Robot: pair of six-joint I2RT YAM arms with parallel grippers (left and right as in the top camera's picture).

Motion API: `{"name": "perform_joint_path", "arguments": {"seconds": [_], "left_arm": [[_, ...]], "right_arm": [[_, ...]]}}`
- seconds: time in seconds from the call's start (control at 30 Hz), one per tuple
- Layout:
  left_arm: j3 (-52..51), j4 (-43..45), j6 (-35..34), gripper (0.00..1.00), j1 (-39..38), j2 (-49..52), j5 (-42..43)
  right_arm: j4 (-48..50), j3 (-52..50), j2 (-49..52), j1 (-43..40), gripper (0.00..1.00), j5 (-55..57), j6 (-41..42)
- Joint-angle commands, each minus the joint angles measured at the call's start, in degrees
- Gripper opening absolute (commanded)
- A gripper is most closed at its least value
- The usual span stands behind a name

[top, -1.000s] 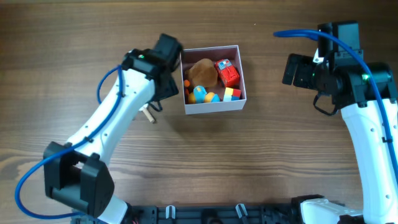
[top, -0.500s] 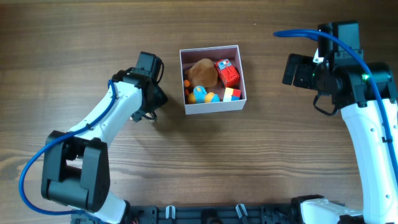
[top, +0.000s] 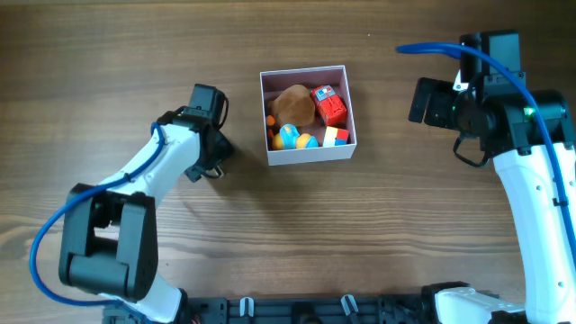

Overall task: Pack container
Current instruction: 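Move the left gripper to the paddle-ball toy and grasp its handle, then lower the paddle-ball toy into the box and release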

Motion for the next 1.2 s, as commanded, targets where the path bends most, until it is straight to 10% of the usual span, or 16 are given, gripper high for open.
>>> {"name": "perform_joint_path", "arguments": {"seconds": [0.0,0.57,0.87,1.17], "left_arm": [[-0.46,0.9,-0.92,0.67,0.37,2.38,-0.37],[-0.46,1.75,-0.5,0.31,-0.09,4.96,0.55],[0.0,1.79,20.44,0.04,-2.8,4.5,4.42],[17.64,-15.43,27.69,0.04,-3.3,-1.9,6.34]], "right_arm": [[0.17,-0.17,0.31,-0.24,1.0,1.01,0.83],[0.17,-0.17,0.31,-0.24,1.0,1.01,0.83],[0.17,-0.17,0.31,-0.24,1.0,1.01,0.83],[0.17,-0.17,0.31,-0.24,1.0,1.01,0.83]]}}
